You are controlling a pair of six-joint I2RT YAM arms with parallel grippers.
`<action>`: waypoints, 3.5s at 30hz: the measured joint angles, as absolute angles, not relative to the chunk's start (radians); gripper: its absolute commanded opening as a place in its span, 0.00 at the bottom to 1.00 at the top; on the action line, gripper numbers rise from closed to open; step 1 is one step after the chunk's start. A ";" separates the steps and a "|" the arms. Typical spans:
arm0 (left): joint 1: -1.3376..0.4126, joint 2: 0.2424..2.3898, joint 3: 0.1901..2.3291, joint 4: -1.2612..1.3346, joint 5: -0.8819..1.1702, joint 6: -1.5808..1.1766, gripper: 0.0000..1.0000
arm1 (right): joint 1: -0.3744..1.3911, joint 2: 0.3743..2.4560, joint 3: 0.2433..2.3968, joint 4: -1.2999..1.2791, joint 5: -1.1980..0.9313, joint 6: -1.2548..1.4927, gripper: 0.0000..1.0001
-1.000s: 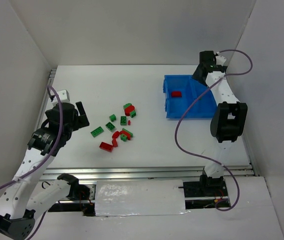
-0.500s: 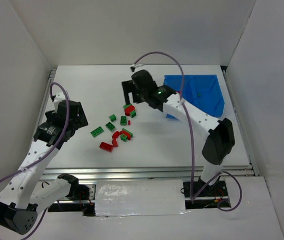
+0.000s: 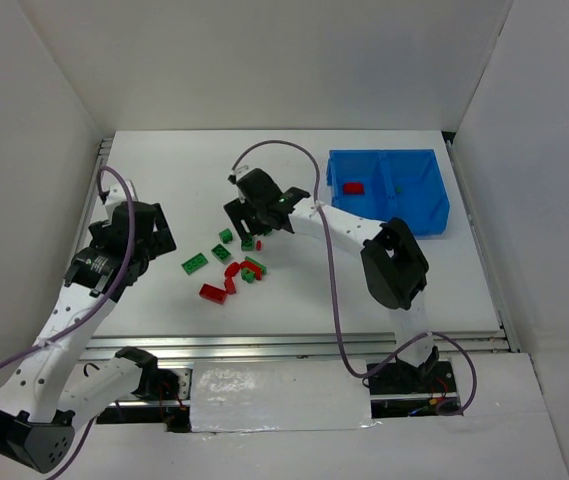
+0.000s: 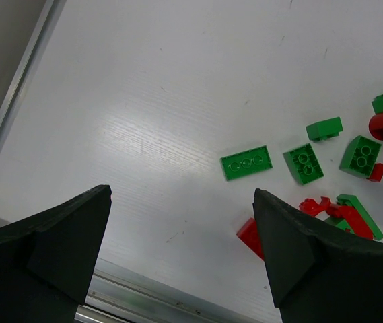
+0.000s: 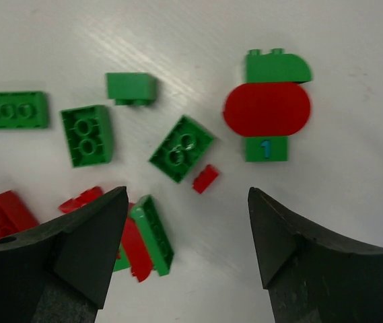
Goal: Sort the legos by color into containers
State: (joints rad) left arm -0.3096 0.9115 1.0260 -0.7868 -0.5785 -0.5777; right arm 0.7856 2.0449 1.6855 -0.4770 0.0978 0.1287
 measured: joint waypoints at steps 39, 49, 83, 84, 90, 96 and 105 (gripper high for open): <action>-0.303 0.847 1.027 -0.819 -0.651 -0.606 1.00 | 0.960 2.406 2.025 -0.590 0.075 0.093 0.26; -0.303 0.847 1.027 -0.818 -0.648 -0.605 1.00 | 0.952 2.257 1.979 -0.592 0.102 0.098 0.25; -0.302 1.070 1.091 -0.803 -0.519 -0.608 1.00 | -0.080 2.000 1.846 -0.758 0.179 0.387 1.00; -0.302 1.098 1.105 -0.808 -0.504 -0.622 1.00 | -0.079 1.995 1.845 -0.761 0.179 0.393 0.99; -0.286 1.300 1.139 -0.808 -0.430 -0.801 1.00 | -0.010 1.826 1.684 -0.741 0.173 0.405 1.00; -0.215 1.538 1.111 -0.721 -0.319 -0.899 0.97 | 0.252 1.542 1.492 -0.683 0.141 0.408 1.00; -0.188 1.637 1.008 -0.610 -0.244 -0.916 0.99 | 0.271 1.321 1.265 -0.590 0.050 0.413 1.00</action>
State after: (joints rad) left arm -0.1883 1.6367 1.0077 -0.6098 -0.2440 -0.9157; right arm 0.2714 1.3212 1.2648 -0.5900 0.0498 0.4133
